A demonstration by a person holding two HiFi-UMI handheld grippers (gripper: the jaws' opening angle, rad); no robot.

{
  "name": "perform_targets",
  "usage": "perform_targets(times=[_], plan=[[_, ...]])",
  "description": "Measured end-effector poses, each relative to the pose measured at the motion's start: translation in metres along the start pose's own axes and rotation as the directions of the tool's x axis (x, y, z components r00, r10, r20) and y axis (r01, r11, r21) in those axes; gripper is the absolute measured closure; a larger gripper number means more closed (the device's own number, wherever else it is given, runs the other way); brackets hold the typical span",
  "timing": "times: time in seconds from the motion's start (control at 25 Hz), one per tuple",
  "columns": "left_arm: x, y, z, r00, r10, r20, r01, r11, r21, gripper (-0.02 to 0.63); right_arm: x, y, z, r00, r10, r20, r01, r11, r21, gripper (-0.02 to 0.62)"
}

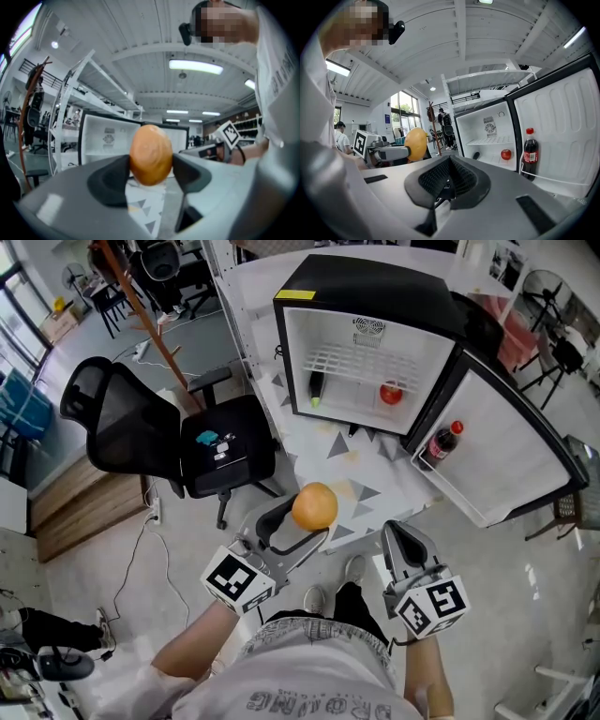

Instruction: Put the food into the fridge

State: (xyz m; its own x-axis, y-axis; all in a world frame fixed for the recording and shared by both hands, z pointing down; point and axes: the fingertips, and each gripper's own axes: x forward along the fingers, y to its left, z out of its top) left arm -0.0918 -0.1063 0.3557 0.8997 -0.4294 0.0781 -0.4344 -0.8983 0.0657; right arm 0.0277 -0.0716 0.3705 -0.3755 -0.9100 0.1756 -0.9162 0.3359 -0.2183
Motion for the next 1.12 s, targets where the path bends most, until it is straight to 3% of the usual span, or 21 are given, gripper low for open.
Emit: perform_targets(times=[1.12], plan=[[0.168, 0.068, 0.017, 0.998, 0.007, -0.065, -0.003, 0.998, 0.069, 0.314, 0.081, -0.136, 0.043, 0.999, 0.051, 0.002, -0.051, 0.998, 0.029, 0.592]])
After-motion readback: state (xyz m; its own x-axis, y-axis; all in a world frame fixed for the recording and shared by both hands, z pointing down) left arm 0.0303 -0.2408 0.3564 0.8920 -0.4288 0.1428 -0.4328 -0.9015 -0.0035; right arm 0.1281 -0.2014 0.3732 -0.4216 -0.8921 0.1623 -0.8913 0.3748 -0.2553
